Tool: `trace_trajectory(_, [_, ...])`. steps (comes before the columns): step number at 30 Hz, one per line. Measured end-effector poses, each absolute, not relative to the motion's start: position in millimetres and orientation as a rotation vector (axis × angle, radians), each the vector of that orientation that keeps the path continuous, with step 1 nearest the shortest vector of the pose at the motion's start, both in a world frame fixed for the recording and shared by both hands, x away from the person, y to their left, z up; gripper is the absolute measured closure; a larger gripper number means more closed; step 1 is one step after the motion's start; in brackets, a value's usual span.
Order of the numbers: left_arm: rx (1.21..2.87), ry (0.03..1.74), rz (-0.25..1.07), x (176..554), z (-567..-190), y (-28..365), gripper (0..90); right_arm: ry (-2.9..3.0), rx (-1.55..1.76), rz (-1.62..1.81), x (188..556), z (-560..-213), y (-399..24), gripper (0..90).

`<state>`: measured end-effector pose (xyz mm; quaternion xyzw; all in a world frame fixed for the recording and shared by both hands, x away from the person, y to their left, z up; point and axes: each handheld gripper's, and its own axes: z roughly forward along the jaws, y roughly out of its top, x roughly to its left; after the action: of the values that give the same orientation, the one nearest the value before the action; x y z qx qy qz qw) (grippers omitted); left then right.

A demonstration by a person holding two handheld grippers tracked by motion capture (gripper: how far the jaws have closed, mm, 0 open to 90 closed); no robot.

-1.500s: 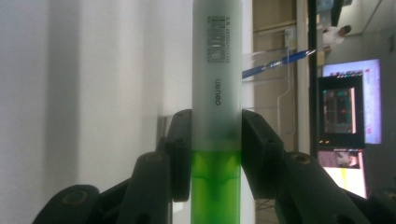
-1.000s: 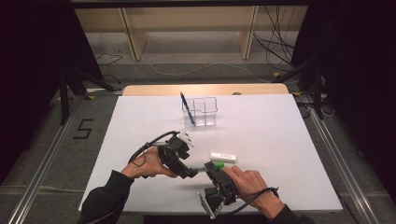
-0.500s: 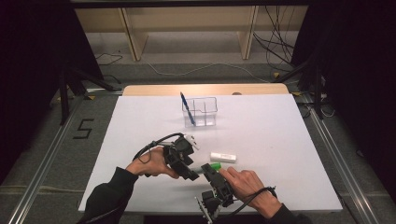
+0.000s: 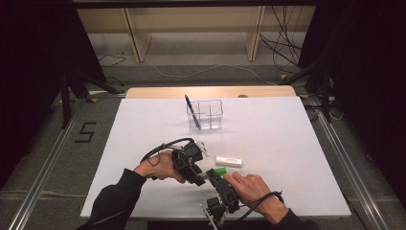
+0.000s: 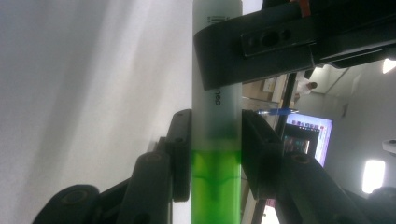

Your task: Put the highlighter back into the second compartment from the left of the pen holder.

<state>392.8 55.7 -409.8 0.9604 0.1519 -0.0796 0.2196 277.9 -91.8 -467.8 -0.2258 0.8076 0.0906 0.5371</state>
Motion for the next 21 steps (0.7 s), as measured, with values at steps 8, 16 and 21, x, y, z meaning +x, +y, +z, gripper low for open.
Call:
trace_trajectory(8, [2.661,0.399,-0.238,393.0,-410.4,53.7,58.7,1.915,-0.564,0.204,277.3,-469.9,-90.6,67.2])
trace_trajectory(16, [2.698,0.348,-0.235,392.7,-410.9,50.2,62.8,1.906,-0.585,0.203,277.1,-470.2,-89.9,67.2])
trace_trajectory(21, [2.718,0.327,-0.242,393.5,-412.1,48.9,65.4,1.907,-0.59,0.203,275.7,-470.8,-89.7,67.2])
